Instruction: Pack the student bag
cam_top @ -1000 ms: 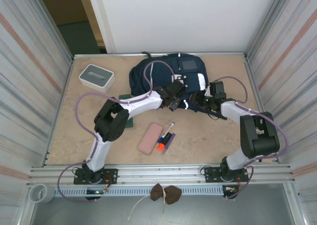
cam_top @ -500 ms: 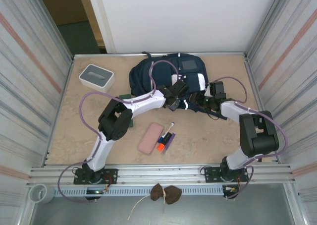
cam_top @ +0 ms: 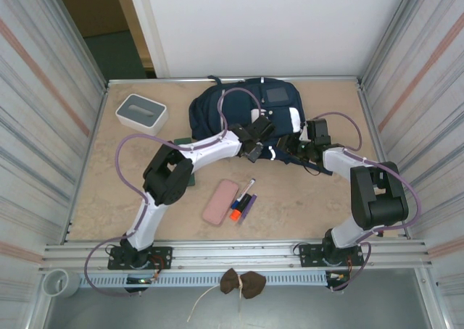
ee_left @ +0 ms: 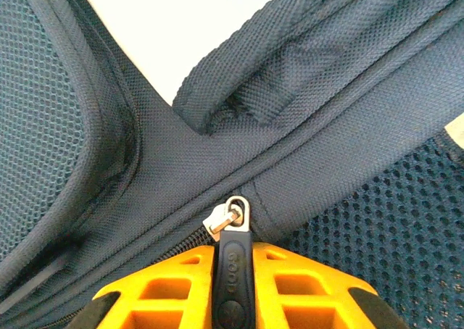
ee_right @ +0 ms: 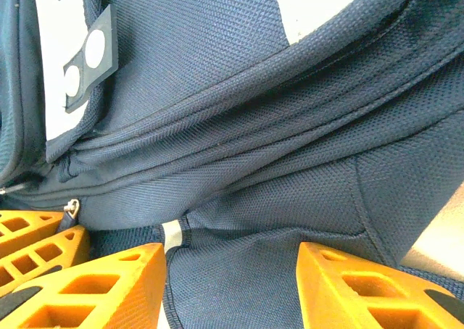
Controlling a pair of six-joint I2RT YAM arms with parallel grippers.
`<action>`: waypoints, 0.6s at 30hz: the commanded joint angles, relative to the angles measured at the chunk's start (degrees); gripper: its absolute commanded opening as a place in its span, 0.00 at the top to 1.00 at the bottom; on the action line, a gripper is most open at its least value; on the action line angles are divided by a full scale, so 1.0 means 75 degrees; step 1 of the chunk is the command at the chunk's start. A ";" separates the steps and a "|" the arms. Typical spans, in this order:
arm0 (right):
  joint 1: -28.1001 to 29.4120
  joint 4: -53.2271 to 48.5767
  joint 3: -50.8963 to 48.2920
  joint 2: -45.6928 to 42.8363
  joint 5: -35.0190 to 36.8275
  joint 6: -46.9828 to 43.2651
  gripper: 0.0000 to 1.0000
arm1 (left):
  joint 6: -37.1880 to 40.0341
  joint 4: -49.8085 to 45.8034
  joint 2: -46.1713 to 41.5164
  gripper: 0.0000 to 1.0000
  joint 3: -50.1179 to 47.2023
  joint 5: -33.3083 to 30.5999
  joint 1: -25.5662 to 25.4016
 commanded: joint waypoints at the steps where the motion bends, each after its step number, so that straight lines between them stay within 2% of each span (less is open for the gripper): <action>1: -0.0066 0.0064 -0.0144 0.0163 0.0086 0.0079 0.51 | -0.0153 0.0164 -0.0341 0.85 -0.0012 0.0731 0.0144; 7: -0.0063 0.0064 -0.0189 0.0171 0.0063 0.0059 0.50 | -0.0441 0.0331 -0.0288 0.85 -0.0033 0.1492 0.0447; 18: -0.0062 0.0099 -0.0195 0.0247 0.0016 0.0048 0.50 | -0.0635 0.0437 -0.0177 0.80 0.0030 0.1913 0.0627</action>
